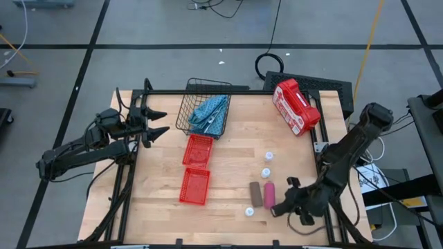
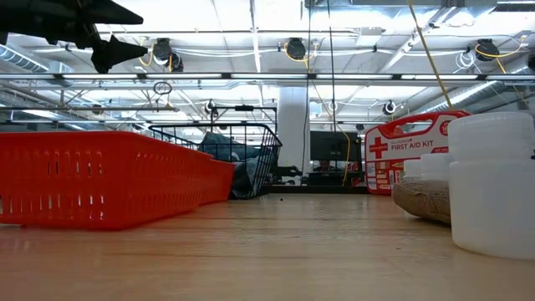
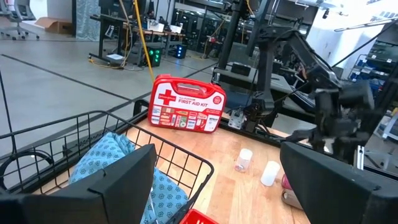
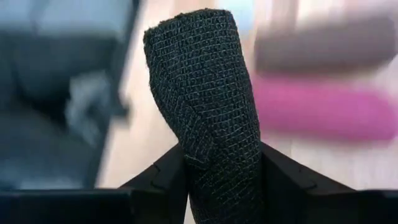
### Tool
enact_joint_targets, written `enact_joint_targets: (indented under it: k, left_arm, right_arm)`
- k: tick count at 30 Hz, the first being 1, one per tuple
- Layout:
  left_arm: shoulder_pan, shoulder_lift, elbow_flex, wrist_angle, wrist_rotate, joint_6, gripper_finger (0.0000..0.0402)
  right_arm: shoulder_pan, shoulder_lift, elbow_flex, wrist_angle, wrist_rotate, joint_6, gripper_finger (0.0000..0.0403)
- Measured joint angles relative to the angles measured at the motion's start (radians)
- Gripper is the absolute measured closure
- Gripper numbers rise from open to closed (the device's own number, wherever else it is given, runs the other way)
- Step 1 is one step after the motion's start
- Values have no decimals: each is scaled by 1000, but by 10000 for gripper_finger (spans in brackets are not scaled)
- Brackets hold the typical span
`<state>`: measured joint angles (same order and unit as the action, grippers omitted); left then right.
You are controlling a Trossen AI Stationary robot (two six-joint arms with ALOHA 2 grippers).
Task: Pick & place medical supplies in basket/bin
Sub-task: Put the black bandage into the top red bin
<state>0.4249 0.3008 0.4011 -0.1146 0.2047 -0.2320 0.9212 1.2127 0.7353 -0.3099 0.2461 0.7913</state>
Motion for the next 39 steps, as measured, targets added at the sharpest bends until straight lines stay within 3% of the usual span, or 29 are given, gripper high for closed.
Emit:
enact_joint_targets:
  k: [7,14,24,31,35,39]
  left_arm:
    - [0,0,0,19,-12,39,50]
    - [0,0,0,120,-49,87,50]
    - [0,0,0,242,-48,-74,50]
    - [0,24,0,193,-20,-166,50]
    - [-3,99,0,131,36,-237,50]
    - [-48,241,0,219,130,-241,50]
  right_arm:
    - [-68,-98,0,138,294,-44,259]
    - [-260,-90,0,246,328,-249,259]
    - [-513,-38,0,526,85,-653,263]
    - [-647,50,0,664,1,-757,259]
    - [-714,121,2,767,-69,-795,262]
    - [-760,185,2,861,-91,-853,264]
